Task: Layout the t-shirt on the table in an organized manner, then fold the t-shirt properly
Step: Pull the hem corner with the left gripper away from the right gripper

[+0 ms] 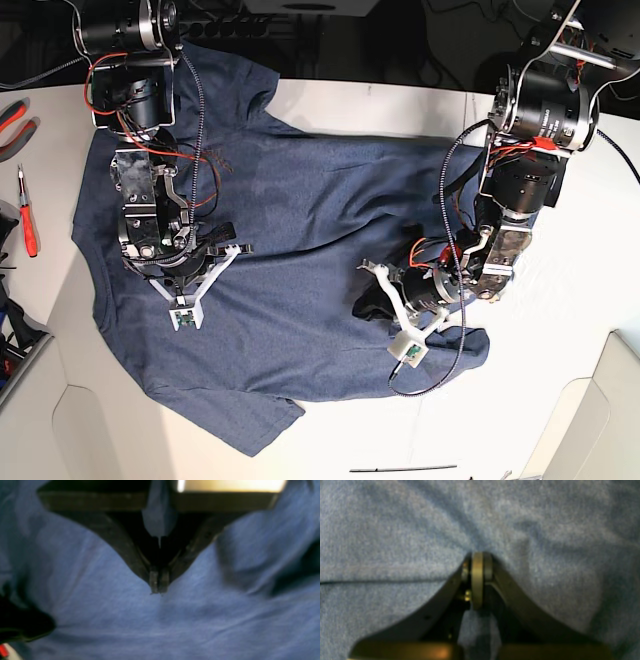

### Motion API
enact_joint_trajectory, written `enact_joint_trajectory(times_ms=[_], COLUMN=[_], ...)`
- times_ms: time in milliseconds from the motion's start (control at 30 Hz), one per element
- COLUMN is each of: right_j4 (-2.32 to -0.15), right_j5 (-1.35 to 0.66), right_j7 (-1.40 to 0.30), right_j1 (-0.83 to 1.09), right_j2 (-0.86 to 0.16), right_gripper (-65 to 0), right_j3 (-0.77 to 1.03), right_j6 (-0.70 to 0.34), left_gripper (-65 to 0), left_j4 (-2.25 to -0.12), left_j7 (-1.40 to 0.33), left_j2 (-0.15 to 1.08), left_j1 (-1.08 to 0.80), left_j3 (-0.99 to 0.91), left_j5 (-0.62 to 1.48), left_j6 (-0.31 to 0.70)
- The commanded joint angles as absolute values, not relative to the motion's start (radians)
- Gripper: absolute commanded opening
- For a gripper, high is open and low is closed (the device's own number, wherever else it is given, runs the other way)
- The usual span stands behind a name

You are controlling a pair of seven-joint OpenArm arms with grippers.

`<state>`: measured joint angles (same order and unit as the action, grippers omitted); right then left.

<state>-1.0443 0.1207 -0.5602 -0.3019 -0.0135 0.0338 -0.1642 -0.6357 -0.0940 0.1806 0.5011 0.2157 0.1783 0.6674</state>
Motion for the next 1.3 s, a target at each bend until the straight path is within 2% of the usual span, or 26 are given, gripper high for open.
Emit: enact_joint_trajectory(times_ms=[0, 233, 300, 367, 600, 767, 833, 1067, 1200, 1267], right_j4=[-1.043, -1.043, -1.043, -1.043, -1.043, -1.043, -1.043, -1.043, -1.043, -1.043], right_j5=[0.138, 0.138, 0.138, 0.138, 0.138, 0.138, 0.137, 0.138, 0.134, 0.122], right_j7=[-0.608, -0.626, -0.626, -0.626, -0.626, -0.626, -0.626, -0.630, -0.629, -0.629], right_j1=[-0.307, -0.307, -0.307, -0.307, -0.307, -0.307, -0.307, -0.307, -0.307, -0.307], right_j2=[-0.017, -0.020, -0.020, -0.019, -0.019, -0.019, -0.019, -0.019, -0.019, -0.019], right_gripper=[-65.0, -65.0, -65.0, -65.0, -65.0, -65.0, -65.0, -65.0, -65.0, -65.0], right_j3=[0.037, 0.037, 0.037, 0.037, 0.037, 0.037, 0.037, 0.037, 0.037, 0.037], right_j6=[-0.154, -0.154, -0.154, -0.154, -0.154, -0.154, -0.154, -0.154, -0.154, -0.155], left_gripper=[-65.0, -65.0, -65.0, -65.0, -65.0, -65.0, -65.0, -65.0, -65.0, -65.0], left_j4=[-0.652, -0.652, -0.652, -0.652, -0.652, -0.647, -0.629, -0.502, -0.447, -0.429], left_j7=[-0.073, -0.072, -0.063, -0.040, 0.044, 0.054, 0.043, 0.050, 0.078, 0.083], left_j2=[0.196, 0.291, 0.326, 0.359, 0.422, 0.414, 0.403, 0.365, 0.340, 0.330], left_j1=[0.533, 0.532, 0.532, 0.532, 0.532, 0.548, 0.567, 0.620, 0.619, 0.620], left_j3=[0.211, 0.211, 0.211, 0.211, 0.211, 0.210, 0.211, 0.211, 0.211, 0.211], left_j5=[0.182, 0.094, 0.068, 0.062, 0.106, 0.161, 0.169, 0.155, 0.094, 0.074], left_j6=[0.595, 0.108, 0.021, -0.012, 0.002, 0.236, 0.282, 0.295, 0.205, 0.210])
